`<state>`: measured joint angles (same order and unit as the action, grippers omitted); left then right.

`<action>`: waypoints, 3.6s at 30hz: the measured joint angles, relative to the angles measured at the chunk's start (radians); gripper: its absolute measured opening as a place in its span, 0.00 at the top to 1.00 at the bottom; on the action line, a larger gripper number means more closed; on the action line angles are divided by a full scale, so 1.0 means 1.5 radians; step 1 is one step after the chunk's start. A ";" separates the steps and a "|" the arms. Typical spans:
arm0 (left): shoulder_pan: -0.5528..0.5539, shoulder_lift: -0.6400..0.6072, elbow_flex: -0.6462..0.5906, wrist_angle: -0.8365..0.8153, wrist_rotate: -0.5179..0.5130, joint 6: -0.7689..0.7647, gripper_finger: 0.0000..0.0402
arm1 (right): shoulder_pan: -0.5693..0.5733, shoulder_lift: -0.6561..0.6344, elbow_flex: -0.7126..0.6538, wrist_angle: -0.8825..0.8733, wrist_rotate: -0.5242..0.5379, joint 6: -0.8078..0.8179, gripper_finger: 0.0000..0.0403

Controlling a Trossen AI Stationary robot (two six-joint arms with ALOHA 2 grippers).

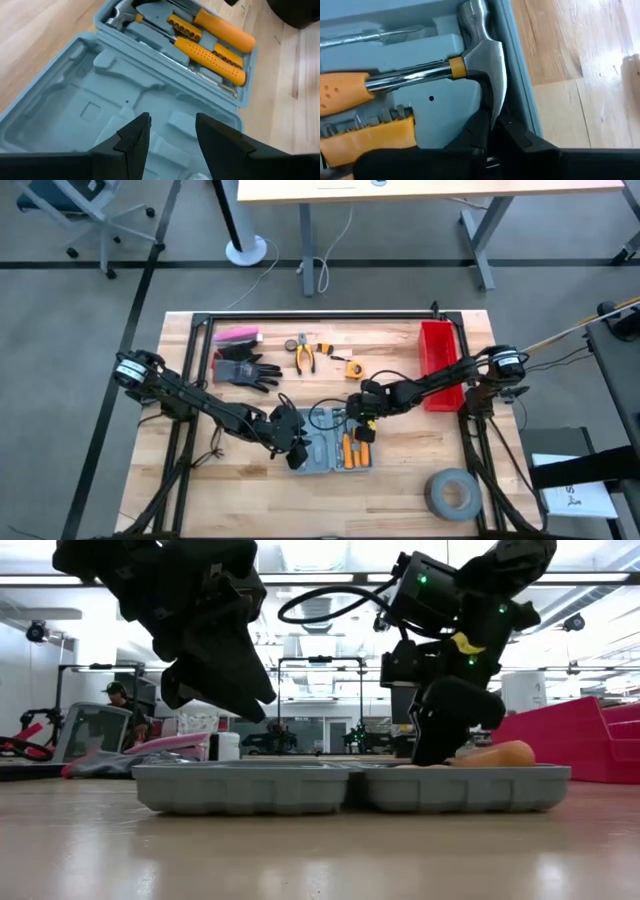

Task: Prefit tool cases
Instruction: Remove the hammer from the pre-fit tool case

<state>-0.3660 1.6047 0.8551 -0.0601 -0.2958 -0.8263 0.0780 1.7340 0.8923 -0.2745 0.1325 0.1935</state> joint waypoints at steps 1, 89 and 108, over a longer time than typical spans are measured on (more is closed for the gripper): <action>0.000 0.000 0.000 0.000 0.000 -0.002 0.59 | 0.000 -0.003 0.001 -0.004 0.000 0.000 0.99; -0.001 0.130 0.108 -0.150 0.049 -0.037 0.59 | -0.210 -0.152 0.041 -0.152 0.051 -0.066 1.00; -0.003 0.130 0.108 -0.147 0.049 -0.049 0.59 | -0.142 -0.197 0.067 -0.176 0.026 -0.175 0.89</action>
<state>-0.3698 1.7996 1.0168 -0.2806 -0.2222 -0.8996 -0.1344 1.4387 0.9921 -0.5388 0.1720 -0.0689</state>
